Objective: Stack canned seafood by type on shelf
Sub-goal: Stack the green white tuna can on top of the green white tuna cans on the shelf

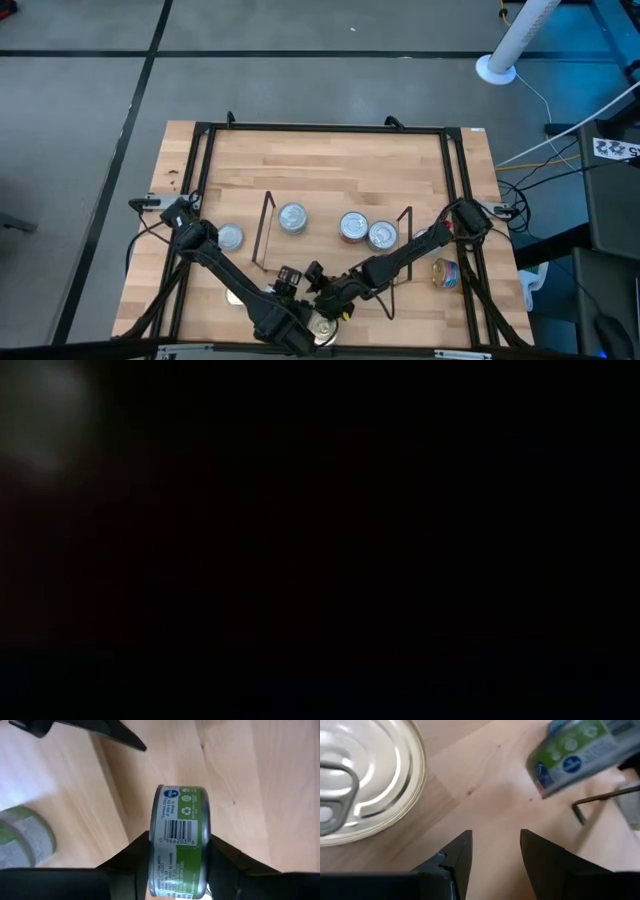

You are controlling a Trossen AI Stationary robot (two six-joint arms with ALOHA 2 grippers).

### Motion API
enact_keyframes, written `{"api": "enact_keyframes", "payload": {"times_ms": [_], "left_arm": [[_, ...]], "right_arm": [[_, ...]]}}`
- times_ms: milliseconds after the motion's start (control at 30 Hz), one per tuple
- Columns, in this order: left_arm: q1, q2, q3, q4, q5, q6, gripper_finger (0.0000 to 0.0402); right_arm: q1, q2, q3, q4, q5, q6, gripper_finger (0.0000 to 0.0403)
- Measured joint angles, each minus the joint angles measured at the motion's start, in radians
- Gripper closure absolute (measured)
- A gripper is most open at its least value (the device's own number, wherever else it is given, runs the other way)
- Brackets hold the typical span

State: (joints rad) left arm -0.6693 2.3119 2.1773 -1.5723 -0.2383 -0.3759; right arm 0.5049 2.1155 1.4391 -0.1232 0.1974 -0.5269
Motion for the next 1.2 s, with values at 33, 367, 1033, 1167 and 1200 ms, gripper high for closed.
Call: {"api": "enact_keyframes", "payload": {"times_ms": [33, 367, 1033, 1167, 1200], "left_arm": [[-0.001, 0.000, 0.017, -0.001, -0.002, -0.015, 0.0262], [-0.007, -0.019, 0.180, 0.004, -0.101, -0.068, 0.0262], [0.069, -0.217, 0.173, 0.001, -0.599, 0.098, 0.0262], [0.128, -0.221, 0.164, 0.001, -0.620, 0.142, 0.0262], [0.142, -0.222, 0.154, 0.002, -0.621, 0.144, 0.0262]], "right_arm": [[0.000, -0.014, 0.000, -0.015, 0.001, 0.006, 0.0235], [0.000, -0.161, 0.000, -0.169, -0.007, 0.067, 0.0235], [-0.002, -0.609, 0.000, -0.629, 0.128, 0.246, 0.0235], [-0.001, -0.720, 0.000, -0.697, 0.126, 0.316, 0.0235], [-0.001, -0.748, 0.000, -0.717, 0.125, 0.331, 0.0235]]}}
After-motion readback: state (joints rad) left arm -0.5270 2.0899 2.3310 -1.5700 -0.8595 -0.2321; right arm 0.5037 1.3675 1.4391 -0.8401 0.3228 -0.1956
